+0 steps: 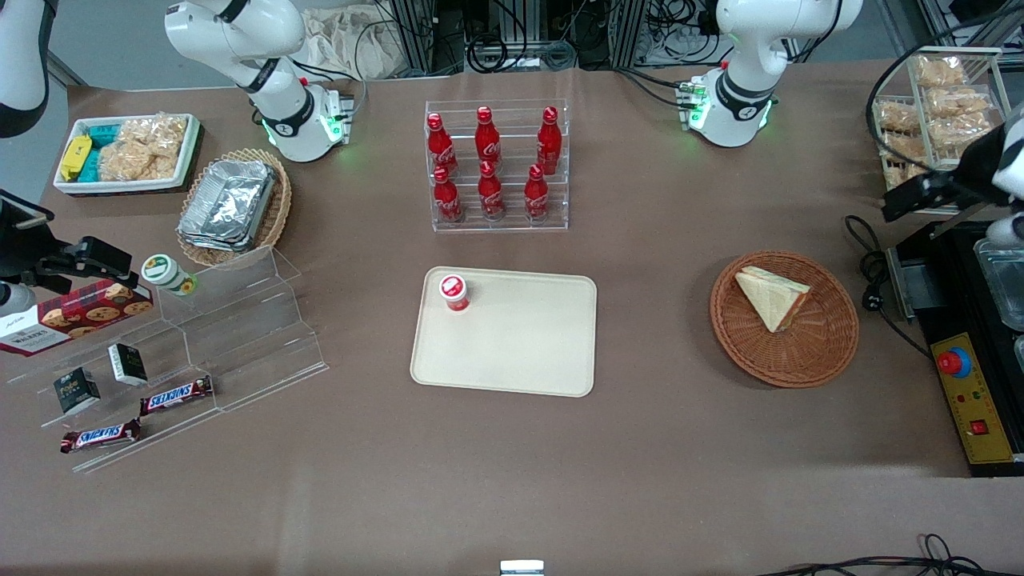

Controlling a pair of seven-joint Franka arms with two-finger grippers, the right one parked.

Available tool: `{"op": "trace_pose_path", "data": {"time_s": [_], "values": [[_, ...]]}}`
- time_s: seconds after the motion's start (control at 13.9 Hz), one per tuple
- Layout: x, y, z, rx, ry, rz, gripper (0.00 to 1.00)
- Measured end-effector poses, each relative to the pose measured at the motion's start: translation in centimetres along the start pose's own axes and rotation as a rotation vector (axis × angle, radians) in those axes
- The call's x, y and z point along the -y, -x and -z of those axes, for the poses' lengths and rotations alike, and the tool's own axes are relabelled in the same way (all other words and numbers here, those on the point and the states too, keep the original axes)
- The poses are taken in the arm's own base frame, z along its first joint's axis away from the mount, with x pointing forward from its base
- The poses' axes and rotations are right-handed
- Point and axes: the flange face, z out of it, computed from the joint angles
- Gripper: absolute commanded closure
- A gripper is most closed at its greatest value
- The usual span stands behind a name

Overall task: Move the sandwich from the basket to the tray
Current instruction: 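Move the left gripper down over the wrapped sandwich in the wicker basket, then close the left gripper on the sandwich's wrapper edge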

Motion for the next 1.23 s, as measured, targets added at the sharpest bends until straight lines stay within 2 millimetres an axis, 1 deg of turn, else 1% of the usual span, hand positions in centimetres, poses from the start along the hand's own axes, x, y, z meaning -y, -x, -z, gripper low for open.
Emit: {"op": "trace_pose_path", "data": {"time_s": [0.07, 0.22, 0.29, 0.43, 0.65, 0.94, 1.08, 1.23], "values": [[0.1, -1.2, -2.2, 0.014, 0.000, 0.021, 0.00], [1.0, -3.3, -6.5, 0.027, 0.023, 0.078, 0.00], [1.6, -4.0, -8.8, 0.033, 0.043, 0.116, 0.00], [2.3, -4.6, -12.8, 0.062, 0.076, 0.184, 0.00], [1.9, -4.9, -18.2, 0.085, 0.113, 0.268, 0.00], [2.1, -4.0, -25.1, 0.076, 0.105, 0.292, 0.00], [2.2, -3.4, -27.4, 0.088, 0.099, 0.297, 0.00], [2.2, -3.1, -28.8, 0.100, 0.094, 0.300, 0.00]]}}
